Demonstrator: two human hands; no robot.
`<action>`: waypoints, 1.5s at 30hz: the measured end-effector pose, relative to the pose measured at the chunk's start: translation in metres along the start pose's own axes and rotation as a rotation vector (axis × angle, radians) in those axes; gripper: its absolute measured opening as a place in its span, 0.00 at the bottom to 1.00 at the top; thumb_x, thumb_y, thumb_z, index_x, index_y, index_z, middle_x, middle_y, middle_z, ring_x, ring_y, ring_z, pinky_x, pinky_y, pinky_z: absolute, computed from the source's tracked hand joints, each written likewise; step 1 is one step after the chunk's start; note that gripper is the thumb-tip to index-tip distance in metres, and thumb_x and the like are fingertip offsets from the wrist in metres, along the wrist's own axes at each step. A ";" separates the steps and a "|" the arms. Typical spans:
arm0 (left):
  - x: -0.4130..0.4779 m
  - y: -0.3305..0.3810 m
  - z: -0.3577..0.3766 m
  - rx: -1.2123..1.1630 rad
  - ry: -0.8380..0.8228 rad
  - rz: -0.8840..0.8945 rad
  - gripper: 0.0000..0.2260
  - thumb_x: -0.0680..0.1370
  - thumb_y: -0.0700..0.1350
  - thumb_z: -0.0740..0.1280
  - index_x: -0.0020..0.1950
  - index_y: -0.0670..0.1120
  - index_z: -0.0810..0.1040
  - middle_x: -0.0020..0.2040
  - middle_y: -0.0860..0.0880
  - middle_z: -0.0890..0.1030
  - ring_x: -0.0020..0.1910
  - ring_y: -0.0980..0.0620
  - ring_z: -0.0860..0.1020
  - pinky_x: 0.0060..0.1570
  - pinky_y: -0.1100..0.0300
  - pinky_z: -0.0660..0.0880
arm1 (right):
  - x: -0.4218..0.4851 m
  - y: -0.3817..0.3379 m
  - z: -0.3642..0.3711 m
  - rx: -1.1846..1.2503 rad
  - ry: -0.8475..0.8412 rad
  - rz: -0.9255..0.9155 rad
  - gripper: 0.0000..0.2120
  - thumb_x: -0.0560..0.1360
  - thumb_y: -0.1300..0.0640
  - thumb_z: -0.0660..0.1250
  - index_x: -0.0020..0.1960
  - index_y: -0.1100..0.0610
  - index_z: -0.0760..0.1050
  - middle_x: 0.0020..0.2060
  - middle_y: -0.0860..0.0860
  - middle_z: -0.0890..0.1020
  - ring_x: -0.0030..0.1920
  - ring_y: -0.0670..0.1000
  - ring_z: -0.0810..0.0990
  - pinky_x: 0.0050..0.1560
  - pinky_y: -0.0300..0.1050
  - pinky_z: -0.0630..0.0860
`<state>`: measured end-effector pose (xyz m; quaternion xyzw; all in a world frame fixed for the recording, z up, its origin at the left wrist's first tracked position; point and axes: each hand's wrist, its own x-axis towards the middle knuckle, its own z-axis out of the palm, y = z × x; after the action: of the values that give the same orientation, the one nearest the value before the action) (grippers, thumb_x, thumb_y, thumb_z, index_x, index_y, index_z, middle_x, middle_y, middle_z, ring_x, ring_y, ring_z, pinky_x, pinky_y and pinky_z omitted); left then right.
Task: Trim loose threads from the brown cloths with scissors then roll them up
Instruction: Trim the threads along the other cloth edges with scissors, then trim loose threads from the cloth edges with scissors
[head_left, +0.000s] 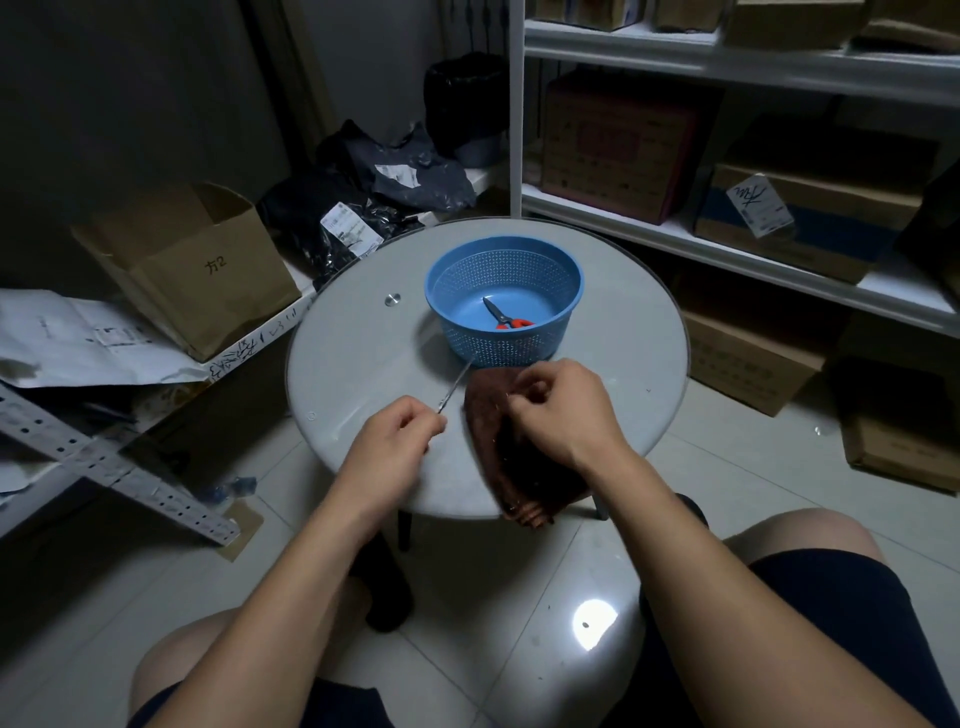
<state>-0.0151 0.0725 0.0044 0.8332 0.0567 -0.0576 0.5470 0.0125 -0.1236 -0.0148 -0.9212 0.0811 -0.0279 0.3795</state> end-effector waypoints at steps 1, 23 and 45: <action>0.000 -0.002 -0.003 0.114 0.060 0.049 0.12 0.68 0.53 0.66 0.39 0.45 0.79 0.41 0.49 0.82 0.45 0.48 0.79 0.52 0.51 0.73 | -0.007 -0.004 0.005 -0.021 -0.013 -0.037 0.13 0.68 0.46 0.71 0.49 0.50 0.86 0.47 0.52 0.84 0.52 0.56 0.83 0.54 0.48 0.79; -0.018 -0.016 0.004 1.014 0.304 0.326 0.11 0.66 0.50 0.76 0.46 0.50 0.84 0.60 0.46 0.75 0.55 0.43 0.74 0.47 0.51 0.56 | -0.038 -0.016 -0.006 0.472 -0.010 -0.127 0.29 0.64 0.55 0.65 0.64 0.50 0.82 0.50 0.45 0.84 0.48 0.39 0.80 0.54 0.28 0.72; -0.006 -0.011 -0.012 1.037 0.050 0.820 0.16 0.69 0.52 0.73 0.56 0.51 0.82 0.77 0.45 0.70 0.70 0.46 0.72 0.58 0.45 0.62 | -0.006 0.004 0.008 0.088 -0.365 -0.281 0.11 0.70 0.46 0.72 0.51 0.47 0.84 0.43 0.46 0.88 0.49 0.50 0.85 0.56 0.53 0.80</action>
<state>-0.0225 0.0873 -0.0002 0.9438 -0.2875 0.1550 0.0509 0.0072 -0.1196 -0.0228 -0.8959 -0.1190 0.0830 0.4199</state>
